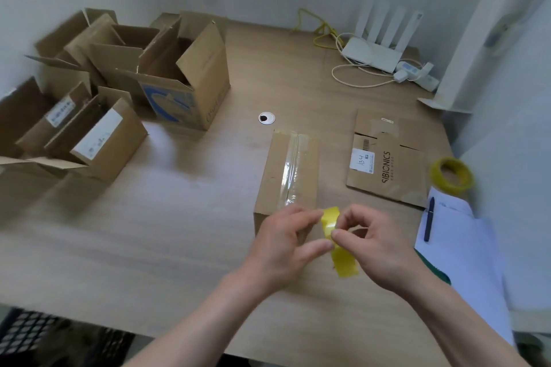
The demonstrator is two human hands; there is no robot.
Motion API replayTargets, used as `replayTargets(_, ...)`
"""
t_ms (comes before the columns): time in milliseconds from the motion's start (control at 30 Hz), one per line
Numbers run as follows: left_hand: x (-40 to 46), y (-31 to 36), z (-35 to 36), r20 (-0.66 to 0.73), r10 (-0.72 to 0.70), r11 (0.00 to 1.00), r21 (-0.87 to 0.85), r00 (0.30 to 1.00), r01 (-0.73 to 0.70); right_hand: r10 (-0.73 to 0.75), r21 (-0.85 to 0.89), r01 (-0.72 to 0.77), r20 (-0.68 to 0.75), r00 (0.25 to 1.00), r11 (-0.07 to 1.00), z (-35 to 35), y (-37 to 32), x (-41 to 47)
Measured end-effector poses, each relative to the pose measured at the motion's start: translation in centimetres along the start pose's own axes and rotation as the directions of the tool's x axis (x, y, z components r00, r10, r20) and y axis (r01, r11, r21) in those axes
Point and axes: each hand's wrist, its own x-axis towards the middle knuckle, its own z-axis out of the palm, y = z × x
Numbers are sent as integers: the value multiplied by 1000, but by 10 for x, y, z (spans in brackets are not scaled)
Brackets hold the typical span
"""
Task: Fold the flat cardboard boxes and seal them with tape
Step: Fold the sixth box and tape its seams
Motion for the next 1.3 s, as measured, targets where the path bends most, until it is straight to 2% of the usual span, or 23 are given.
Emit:
replayTargets(67, 0, 6, 5, -2, -40, 998, -39, 999, 40, 3, 75, -7, 56, 998, 997, 0, -7, -2)
replayTargets(200, -2, 1, 4, -31, -78, 996, -37, 996, 77, -13, 65, 6, 110, 994, 998, 2, -13, -5)
replayTargets(400, -5, 1, 2, -46, -137, 978, -162, 990, 128, -36, 31, 33, 106, 994, 999, 11, -14, -7)
replayTargets(500, -9, 0, 0, -31, -119, 976, -186, 992, 111, -34, 43, 31, 73, 997, 999, 14, -11, -9)
replayTargets(567, -13, -1, -2, -53, -122, 971, -214, 991, 108, -23, 106, 14, 88, 996, 994, 19, -10, -12)
replayTargets(667, -21, -1, 0, -75, -175, 949, -279, 982, 147, 35, 312, -98, 201, 979, 945, 30, -4, -24)
replayTargets(733, -27, -1, 0, -77, -214, 933, -310, 974, 181, 53, 367, -139, 237, 970, 920, 35, 1, -33)
replayTargets(867, -28, -9, -11, -180, -233, 937, -306, 956, 170, 205, 213, -217, 78, 976, 953, 49, 18, -47)
replayTargets(967, -26, -14, -17, -110, -248, 930, -307, 963, 204, 301, 250, -290, -5, 954, 924, 59, 22, -54)
replayTargets(1167, -32, -25, -17, 208, -260, 928, -217, 943, 304, 240, 310, -211, -58, 969, 927, 63, 7, -49)
replayTargets(1233, -32, -23, -16, 244, -254, 938, -173, 936, 300, 206, 319, -177, -60, 977, 931, 67, 3, -47)
replayTargets(1300, -30, -21, -15, 220, -243, 951, -138, 945, 277, 156, 296, -134, -53, 986, 946, 71, 0, -46)
